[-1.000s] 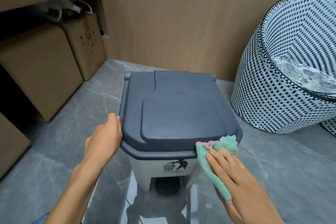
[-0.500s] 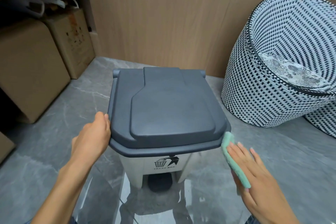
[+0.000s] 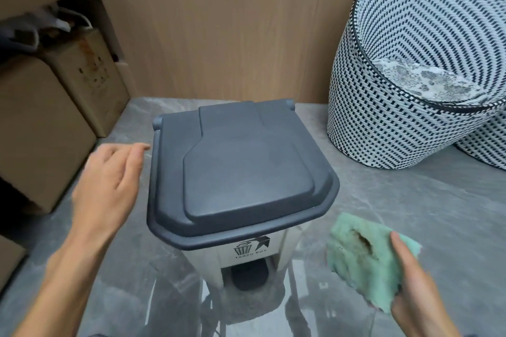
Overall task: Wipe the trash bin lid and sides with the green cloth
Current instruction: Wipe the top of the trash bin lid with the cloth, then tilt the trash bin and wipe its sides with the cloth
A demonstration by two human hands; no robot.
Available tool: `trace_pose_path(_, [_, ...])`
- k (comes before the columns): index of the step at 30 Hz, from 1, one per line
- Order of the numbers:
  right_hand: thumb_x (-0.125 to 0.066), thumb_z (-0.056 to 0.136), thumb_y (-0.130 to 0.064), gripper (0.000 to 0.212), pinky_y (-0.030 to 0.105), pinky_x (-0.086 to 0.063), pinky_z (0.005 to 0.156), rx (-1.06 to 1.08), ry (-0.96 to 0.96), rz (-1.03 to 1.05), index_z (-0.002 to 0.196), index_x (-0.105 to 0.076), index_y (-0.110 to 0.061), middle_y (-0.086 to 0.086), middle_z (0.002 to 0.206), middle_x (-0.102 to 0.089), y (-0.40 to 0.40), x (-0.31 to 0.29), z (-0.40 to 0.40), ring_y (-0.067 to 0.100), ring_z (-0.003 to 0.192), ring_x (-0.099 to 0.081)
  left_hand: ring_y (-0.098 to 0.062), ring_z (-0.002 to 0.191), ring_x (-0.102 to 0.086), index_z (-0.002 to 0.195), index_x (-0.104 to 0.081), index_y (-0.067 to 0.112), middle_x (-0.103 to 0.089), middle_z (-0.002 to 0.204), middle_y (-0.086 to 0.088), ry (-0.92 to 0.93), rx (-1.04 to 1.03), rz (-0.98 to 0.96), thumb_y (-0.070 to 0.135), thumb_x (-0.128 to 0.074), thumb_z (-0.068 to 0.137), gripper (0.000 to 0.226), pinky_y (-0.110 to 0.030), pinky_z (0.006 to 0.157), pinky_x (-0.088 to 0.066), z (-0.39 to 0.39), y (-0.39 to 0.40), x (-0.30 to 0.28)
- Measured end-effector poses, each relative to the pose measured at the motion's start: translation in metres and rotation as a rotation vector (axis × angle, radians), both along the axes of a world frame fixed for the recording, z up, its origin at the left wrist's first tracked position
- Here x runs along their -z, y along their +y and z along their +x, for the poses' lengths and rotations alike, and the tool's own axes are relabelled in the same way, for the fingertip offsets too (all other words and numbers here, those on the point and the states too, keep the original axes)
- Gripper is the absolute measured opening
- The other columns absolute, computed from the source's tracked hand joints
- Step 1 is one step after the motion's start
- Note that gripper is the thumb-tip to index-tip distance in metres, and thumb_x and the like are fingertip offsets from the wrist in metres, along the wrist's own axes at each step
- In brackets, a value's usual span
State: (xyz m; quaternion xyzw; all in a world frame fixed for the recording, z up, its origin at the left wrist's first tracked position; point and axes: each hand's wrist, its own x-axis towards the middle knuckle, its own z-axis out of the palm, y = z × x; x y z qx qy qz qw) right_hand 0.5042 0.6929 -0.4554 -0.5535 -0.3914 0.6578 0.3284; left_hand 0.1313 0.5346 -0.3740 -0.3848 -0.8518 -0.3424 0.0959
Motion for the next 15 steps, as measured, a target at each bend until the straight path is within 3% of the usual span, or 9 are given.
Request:
trace_pose_path(1, [-0.049,0.097,-0.051,0.041,0.027,-0.057,0.043,-0.001,0.075,-0.023,0.098,-0.069,-0.014,0.004,0.073,-0.080,-0.004,-0.002,0.001,0.019,0.059,-0.077,-0.022,0.116,-0.054,0.117,-0.069,0.023,-0.061,0.115,-0.002,0.032,0.140,0.073,0.043,-0.026,0.101,0.049,-0.036,0.095,-0.040,0.004,0.010,-0.015])
trace_pose_path(2, [-0.043,0.101,-0.046,0.041,0.028,-0.057,0.041,0.011,0.135,-0.033,0.098,-0.069,-0.013,0.004,0.074,-0.081,-0.006,0.001,0.002,0.019,0.061,-0.077,-0.015,0.119,-0.051,0.120,-0.068,0.023,-0.060,0.120,0.002,0.060,0.287,0.092,0.041,-0.026,0.102,0.050,-0.029,0.099,-0.037,0.009,0.022,-0.029])
trace_pose_path(4, [-0.046,0.099,-0.051,0.047,0.043,-0.065,0.072,0.079,0.070,0.015,0.107,-0.069,-0.011,0.011,0.099,-0.080,-0.009,0.014,0.002,0.029,0.089,-0.078,-0.006,0.126,-0.046,0.125,-0.065,0.028,-0.057,0.131,0.007,0.088,0.558,0.020,0.041,-0.024,0.102,0.049,-0.018,0.108,-0.029,0.019,0.051,-0.043])
trace_pose_path(5, [-0.047,0.097,-0.057,0.052,0.050,-0.059,0.090,0.066,-0.059,0.088,0.114,-0.068,-0.012,0.014,0.109,-0.076,-0.014,0.024,0.002,0.033,0.102,-0.073,-0.004,0.132,-0.043,0.128,-0.061,0.034,-0.054,0.138,0.009,0.079,0.659,-0.041,0.044,-0.022,0.101,0.049,-0.018,0.112,-0.025,0.021,0.066,-0.044])
trace_pose_path(6, [-0.046,0.096,-0.060,0.057,0.052,-0.054,0.097,0.062,-0.223,0.151,0.116,-0.068,-0.012,0.017,0.111,-0.074,-0.018,0.039,0.001,0.036,0.106,-0.069,-0.002,0.139,-0.037,0.132,-0.057,0.040,-0.050,0.145,0.013,0.056,0.720,-0.107,0.049,-0.020,0.100,0.050,-0.020,0.117,-0.022,0.021,0.079,-0.042])
trace_pose_path(8, [-0.039,0.098,-0.057,0.063,0.050,-0.051,0.092,0.047,-0.454,0.234,0.106,-0.071,-0.003,0.027,0.100,-0.072,-0.027,0.069,-0.006,0.041,0.099,-0.067,0.003,0.148,-0.021,0.135,-0.051,0.051,-0.037,0.155,0.022,-0.008,0.760,-0.247,0.059,-0.014,0.097,0.054,-0.029,0.123,-0.014,0.016,0.097,-0.031])
trace_pose_path(9, [-0.033,0.100,-0.055,0.066,0.048,-0.048,0.094,-0.020,-0.500,0.176,0.108,-0.070,-0.001,0.029,0.107,-0.070,-0.030,0.082,-0.010,0.041,0.105,-0.065,0.006,0.150,-0.014,0.136,-0.049,0.054,-0.033,0.156,0.027,-0.049,0.763,-0.303,0.064,-0.012,0.096,0.055,-0.031,0.124,-0.011,0.014,0.100,-0.023])
trace_pose_path(11, [-0.030,0.106,-0.044,0.061,0.043,-0.038,0.105,-0.061,-0.490,-0.084,0.132,-0.057,0.003,0.031,0.138,-0.057,-0.032,0.102,-0.013,0.041,0.129,-0.053,0.009,0.149,-0.011,0.133,-0.050,0.056,-0.031,0.156,0.031,-0.088,0.782,-0.375,0.070,-0.009,0.094,0.058,-0.031,0.125,-0.010,0.013,0.100,-0.007])
trace_pose_path(15, [-0.036,0.103,-0.050,0.063,0.044,-0.036,0.113,0.146,-0.415,-0.271,0.140,-0.052,-0.001,0.026,0.144,-0.053,-0.029,0.116,-0.002,0.039,0.133,-0.050,0.005,0.151,-0.011,0.138,-0.042,0.057,-0.024,0.159,0.028,0.034,0.770,-0.481,0.064,-0.006,0.097,0.054,-0.036,0.126,-0.008,0.023,0.088,0.005])
